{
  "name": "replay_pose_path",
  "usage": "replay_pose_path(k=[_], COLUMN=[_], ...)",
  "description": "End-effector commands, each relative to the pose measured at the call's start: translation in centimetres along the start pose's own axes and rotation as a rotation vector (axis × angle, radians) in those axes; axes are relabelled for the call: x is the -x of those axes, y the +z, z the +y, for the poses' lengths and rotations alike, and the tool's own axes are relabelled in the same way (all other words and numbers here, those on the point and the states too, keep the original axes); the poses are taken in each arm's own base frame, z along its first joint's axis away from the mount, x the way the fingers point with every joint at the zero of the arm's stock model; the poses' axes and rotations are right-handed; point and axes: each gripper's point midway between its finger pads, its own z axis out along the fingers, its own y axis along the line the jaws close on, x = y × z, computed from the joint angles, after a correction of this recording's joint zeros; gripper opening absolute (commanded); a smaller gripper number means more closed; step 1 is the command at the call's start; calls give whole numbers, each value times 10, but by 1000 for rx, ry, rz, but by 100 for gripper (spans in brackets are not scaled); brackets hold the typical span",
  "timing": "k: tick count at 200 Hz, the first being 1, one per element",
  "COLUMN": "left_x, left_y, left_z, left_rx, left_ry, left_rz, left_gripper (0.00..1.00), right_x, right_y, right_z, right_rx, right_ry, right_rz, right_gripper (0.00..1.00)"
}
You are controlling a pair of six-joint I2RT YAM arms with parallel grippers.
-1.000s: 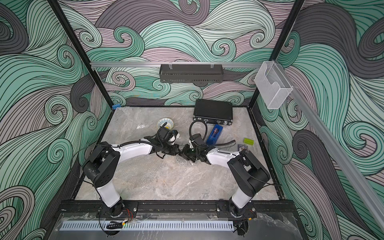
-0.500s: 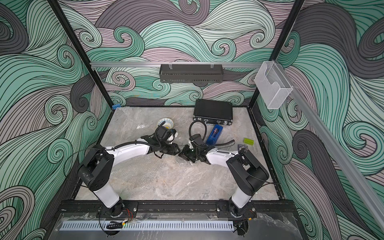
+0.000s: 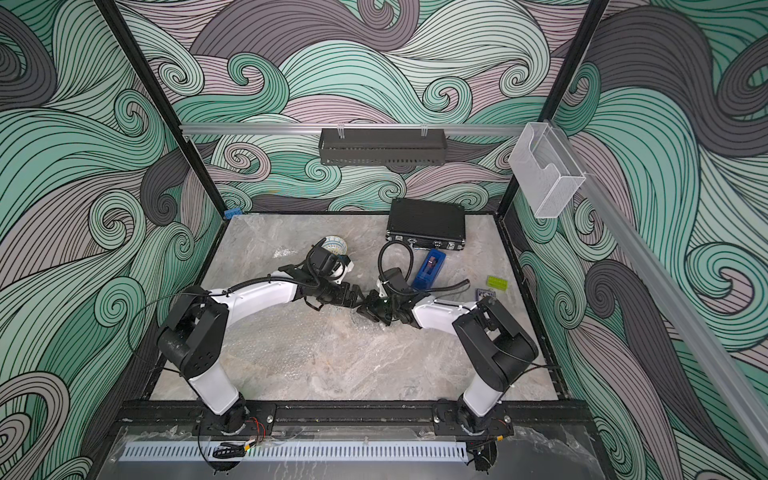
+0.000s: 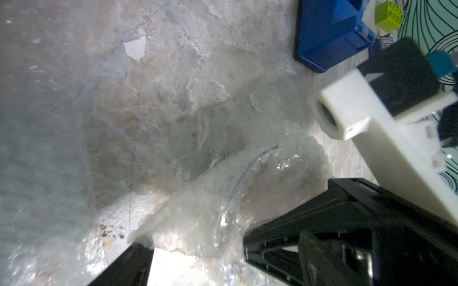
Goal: Wrap bowls in bubble wrap
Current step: Stick the tape on the bubble wrap.
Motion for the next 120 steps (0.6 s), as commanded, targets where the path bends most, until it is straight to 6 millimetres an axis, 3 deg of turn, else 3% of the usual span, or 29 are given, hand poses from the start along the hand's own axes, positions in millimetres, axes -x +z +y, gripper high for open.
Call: replay_pose_path(k=[1,43,78,120], left_x=[3,-6,-12,-15], left_y=[4,17,21,32], left_z=[-19,-10,0,-4], left_rx=[-115,-132,-82,-125], left_ry=[25,-10,-9,-18], left_rz=[21,83,120,156], left_gripper=[90,84,80,75], right_x=[-4,-6,-6,-7], right_y=[4,6,9,10], right_z=[-17,-26,-22,-19], right_rx=[-56,-80,-62,-56], right_ry=[15,20,15,10], right_rz=[24,28,39,47], right_gripper=[0,0,0,0])
